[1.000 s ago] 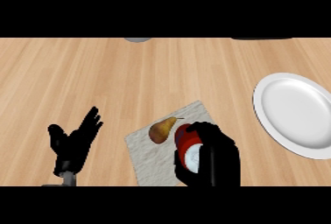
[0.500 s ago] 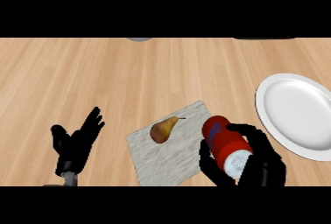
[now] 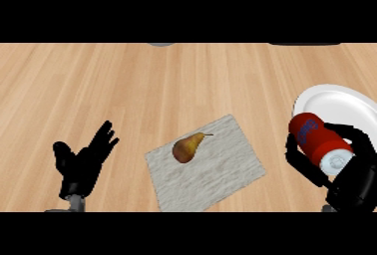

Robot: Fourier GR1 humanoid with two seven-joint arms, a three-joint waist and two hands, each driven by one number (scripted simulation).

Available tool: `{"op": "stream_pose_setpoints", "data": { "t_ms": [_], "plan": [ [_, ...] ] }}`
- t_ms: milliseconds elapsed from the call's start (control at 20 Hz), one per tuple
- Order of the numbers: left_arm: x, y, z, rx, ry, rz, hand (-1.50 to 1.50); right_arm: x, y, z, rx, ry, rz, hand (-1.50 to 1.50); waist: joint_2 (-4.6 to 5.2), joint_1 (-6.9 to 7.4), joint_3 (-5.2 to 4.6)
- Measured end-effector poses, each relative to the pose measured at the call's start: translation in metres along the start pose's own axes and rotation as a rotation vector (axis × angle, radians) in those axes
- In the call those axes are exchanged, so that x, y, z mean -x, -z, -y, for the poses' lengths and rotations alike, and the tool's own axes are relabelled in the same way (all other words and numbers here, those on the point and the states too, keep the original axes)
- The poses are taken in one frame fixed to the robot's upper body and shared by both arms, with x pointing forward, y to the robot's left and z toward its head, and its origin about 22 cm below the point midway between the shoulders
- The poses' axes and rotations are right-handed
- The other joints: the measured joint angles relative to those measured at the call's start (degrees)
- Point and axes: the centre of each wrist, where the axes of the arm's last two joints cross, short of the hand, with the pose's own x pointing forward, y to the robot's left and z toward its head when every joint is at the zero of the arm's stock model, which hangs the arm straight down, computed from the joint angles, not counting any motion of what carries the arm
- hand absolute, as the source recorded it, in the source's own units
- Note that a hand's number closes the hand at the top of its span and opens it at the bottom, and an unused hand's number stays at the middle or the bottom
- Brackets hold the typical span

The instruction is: Pick the can from the placemat and place it in the plate

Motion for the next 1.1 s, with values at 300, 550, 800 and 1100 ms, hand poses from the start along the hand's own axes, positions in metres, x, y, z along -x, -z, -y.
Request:
{"op": "stream_pose_setpoints", "data": {
  "t_ms": [300, 550, 800, 1100],
  "plan": [
    [-0.001, 0.005, 0.011, 0.001, 0.006, -0.008, 0.0, 0.047, 0.062, -0.003, 0.076, -0.018, -0.034, 1.5, 0.04, 0.29, 0.04],
    [0.001, 0.005, 0.011, 0.002, 0.011, 0.004, 0.0, 0.084, 0.105, 0.001, 0.103, -0.012, -0.043, 1.5, 0.02, 0.43, 0.1],
    [-0.003, 0.004, 0.014, 0.012, 0.012, 0.001, 0.0, 0.119, 0.14, -0.001, 0.084, -0.025, -0.085, 1.5, 0.2, 0.83, 0.0],
    [-0.004, 0.008, 0.021, 0.026, 0.015, 0.008, 0.0, 0.155, 0.16, -0.006, -0.144, -0.166, -0.226, -1.5, 0.56, 1.82, 0.01]
  ]
}}
